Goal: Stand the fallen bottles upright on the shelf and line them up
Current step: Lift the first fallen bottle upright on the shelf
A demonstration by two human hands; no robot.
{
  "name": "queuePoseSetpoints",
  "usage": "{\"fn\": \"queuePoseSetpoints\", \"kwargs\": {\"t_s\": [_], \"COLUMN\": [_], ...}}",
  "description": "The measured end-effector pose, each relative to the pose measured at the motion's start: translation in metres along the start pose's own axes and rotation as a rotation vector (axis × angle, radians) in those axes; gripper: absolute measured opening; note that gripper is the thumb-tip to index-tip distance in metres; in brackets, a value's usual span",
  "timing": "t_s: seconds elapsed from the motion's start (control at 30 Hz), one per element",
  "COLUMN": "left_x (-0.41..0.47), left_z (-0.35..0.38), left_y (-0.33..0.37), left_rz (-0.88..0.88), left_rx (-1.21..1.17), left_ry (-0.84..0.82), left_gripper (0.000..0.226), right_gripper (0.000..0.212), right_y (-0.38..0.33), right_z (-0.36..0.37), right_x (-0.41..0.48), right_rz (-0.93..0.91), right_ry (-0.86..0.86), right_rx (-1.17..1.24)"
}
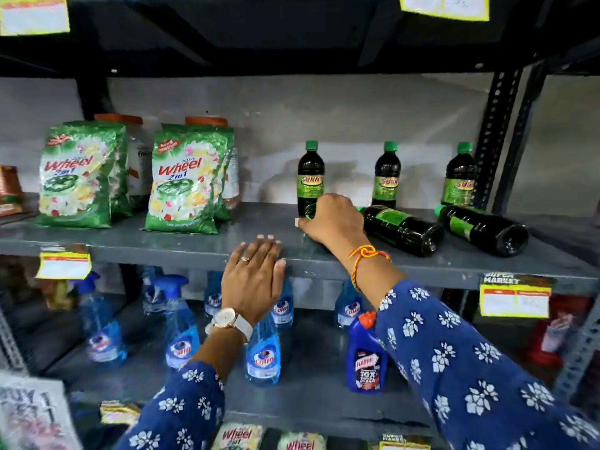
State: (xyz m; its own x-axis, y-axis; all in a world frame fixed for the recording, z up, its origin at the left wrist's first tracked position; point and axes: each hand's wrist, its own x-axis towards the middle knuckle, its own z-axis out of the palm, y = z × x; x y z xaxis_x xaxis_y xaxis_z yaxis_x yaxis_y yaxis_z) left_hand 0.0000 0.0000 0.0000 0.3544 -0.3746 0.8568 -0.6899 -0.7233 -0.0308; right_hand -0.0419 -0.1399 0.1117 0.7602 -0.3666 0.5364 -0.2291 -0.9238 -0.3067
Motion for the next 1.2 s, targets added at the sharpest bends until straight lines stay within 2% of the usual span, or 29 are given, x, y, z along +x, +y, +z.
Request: {"fn": "queuePoseSetpoints", "kwargs": {"t_s": [0.17, 0.27, 0.33, 0.4, 0.6, 0.73, 0.9, 1.1, 1.2], "left_x": [-0.006, -0.003, -0.007, -0.007, -0.007, -0.007, -0.008, -0.01, -0.009], "left_z": [0.012, 0.016, 0.021, 0.025, 0.033, 0.036, 0.038, 0.038, 0.038], "left_y": [-0.01, -0.014, -0.015, -0.016, -0.02, -0.02, -0.02, -0.016, -0.013], "left_rz": [0.055, 0.087, 0.104, 0.106, 0.118, 0.118, 0.121, 0.077, 0.045], "left_rx": [-0.031, -0.037, -0.026, -0.027, -0.04, -0.05, -0.061, -0.067, -0.086], "left_ry": [0.097, 0.174, 0.203, 0.206, 0.277, 0.296, 0.309, 0.286, 0.29], "left_gripper": [0.042, 0.044, 0.04, 0.039, 0.038, 0.038, 0.039, 0.036, 0.036], "right_gripper": [0.057, 0.047, 0.04, 0.041, 0.057, 0.061, 0.075, 0.092, 0.091], "right_y": [-0.01, -0.014, -0.013, -0.008, 0.0, -0.005, 0.0, 0.004, 0.005], "right_z": [0.016, 0.028, 0.031, 0.032, 0.032, 0.044, 0.061, 0.061, 0.062], "right_x": [0.024, 0.036, 0.042, 0.044, 0.042, 0.033, 0.021, 0.018, 0.019], "right_rz": [0.134, 0.215, 0.221, 0.208, 0.228, 0.192, 0.169, 0.146, 0.136], "right_ry": [-0.155, -0.203, -0.172, -0.122, 0.222, 0.368, 0.456, 0.437, 0.431], "right_rx": [-0.345, -0.408, -0.35, -0.207, 0.358, 0.75, 0.743, 0.488, 0.485]}}
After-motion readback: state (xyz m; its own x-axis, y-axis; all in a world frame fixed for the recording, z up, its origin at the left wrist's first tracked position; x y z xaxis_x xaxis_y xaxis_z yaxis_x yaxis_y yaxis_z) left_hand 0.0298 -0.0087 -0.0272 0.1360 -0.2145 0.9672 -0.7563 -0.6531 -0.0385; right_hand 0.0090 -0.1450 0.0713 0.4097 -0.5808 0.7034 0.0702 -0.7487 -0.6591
